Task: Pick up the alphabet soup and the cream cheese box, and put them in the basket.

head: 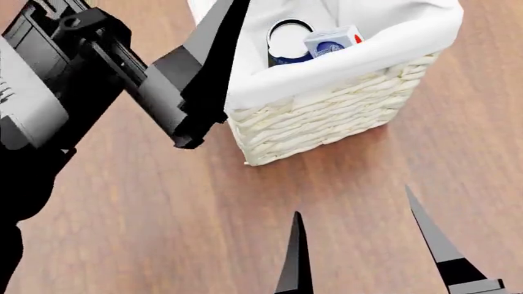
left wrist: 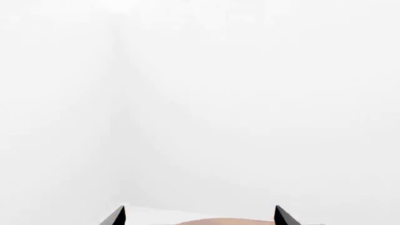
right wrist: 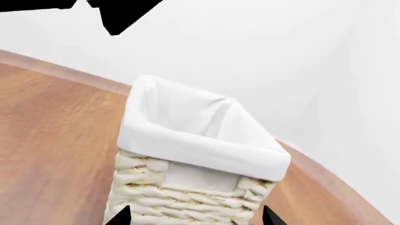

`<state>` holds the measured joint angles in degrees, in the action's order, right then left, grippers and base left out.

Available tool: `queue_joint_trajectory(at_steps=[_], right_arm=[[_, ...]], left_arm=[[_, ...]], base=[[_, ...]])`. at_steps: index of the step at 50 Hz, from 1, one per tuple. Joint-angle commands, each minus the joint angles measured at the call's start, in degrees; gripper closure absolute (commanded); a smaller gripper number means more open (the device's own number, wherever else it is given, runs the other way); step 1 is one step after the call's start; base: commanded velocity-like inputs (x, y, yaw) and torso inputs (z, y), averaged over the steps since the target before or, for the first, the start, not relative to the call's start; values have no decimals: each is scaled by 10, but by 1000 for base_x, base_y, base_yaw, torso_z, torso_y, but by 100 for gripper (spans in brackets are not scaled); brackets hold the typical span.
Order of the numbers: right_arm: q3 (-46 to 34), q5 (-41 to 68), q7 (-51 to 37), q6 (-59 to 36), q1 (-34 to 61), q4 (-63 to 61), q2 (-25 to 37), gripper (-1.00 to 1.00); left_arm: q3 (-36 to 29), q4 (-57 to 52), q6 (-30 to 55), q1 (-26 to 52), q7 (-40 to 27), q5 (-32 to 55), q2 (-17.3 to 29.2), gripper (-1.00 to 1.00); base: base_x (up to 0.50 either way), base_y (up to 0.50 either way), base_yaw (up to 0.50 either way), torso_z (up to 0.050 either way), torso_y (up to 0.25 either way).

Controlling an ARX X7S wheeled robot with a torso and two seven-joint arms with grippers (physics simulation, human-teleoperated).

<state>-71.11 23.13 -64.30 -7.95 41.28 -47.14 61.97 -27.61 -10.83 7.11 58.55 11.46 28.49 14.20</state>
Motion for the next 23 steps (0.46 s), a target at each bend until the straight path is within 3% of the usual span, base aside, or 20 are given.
queue_joint_trajectory(at_steps=[1, 11, 23], right_arm=[[-1, -2, -2, 2, -6, 2, -2, -100], [0, 0, 7, 9, -5, 15, -10, -100], [1, 1, 14, 15, -6, 26, -19, -100]], left_arm=[[1, -155, -66, -111, -75, -55, 26, -100], [-8, -203, -116, -189, -110, -126, 41, -100], [-10, -290, -126, -246, -129, -122, 63, -100]], base=[[0, 0, 0, 0, 0], [0, 0, 0, 0, 0], [0, 0, 0, 0, 0]])
